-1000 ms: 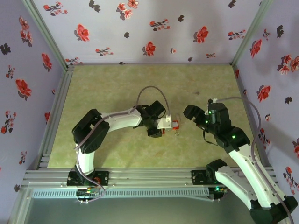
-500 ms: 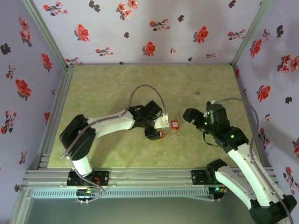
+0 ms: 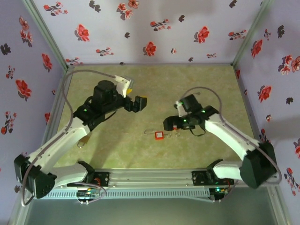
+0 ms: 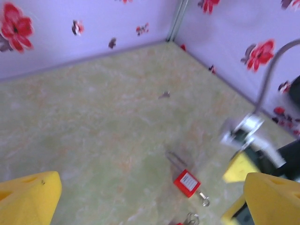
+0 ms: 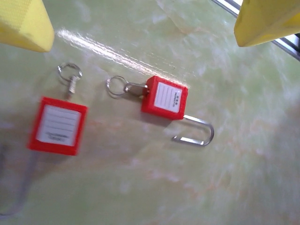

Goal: Unlock with the key

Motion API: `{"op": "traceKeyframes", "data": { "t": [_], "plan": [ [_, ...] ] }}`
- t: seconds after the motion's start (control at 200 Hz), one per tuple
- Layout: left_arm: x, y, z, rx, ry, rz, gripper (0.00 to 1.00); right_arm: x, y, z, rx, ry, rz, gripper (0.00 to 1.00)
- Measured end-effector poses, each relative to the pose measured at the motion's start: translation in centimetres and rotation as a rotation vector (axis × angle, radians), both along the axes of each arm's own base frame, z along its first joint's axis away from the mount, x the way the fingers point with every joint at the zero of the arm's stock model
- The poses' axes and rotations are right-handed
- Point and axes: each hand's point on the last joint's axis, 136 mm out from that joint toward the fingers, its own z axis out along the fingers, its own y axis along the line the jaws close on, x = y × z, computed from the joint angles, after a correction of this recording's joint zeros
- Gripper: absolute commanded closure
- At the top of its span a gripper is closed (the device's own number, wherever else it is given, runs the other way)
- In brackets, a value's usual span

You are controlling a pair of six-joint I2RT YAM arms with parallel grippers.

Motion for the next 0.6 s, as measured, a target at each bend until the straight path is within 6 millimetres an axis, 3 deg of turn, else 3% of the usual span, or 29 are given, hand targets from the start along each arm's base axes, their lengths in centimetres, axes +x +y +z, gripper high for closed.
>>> {"op": "traceKeyframes", "data": {
  "t": [0.175, 0.33, 0.435, 0.6],
  "plan": [
    [-0.7, 1.8, 4.9, -0.047, -0.076, 0.052, 0.00, -0.9, 4.0, -2.3, -0.115, -0.032, 0.356, 0.04],
    [-1.8, 3.6, 8.3, -0.066, -0.133, 0.090, 0.00, -1.5, 5.4, -4.6, -0.204, -0.026, 0.569, 0.06],
    [-2.5, 4.7, 9.3, -0.066, -0.155, 0.110, 0.00, -1.4, 5.5, -5.7, -0.247, -0.024, 0.651, 0.06],
    [-3.0, 5.8, 9.2, -0.036, -0.162, 0.139, 0.01, -1.3, 5.5, -6.8, -0.301, -0.021, 0.739, 0.08]
  ]
}}
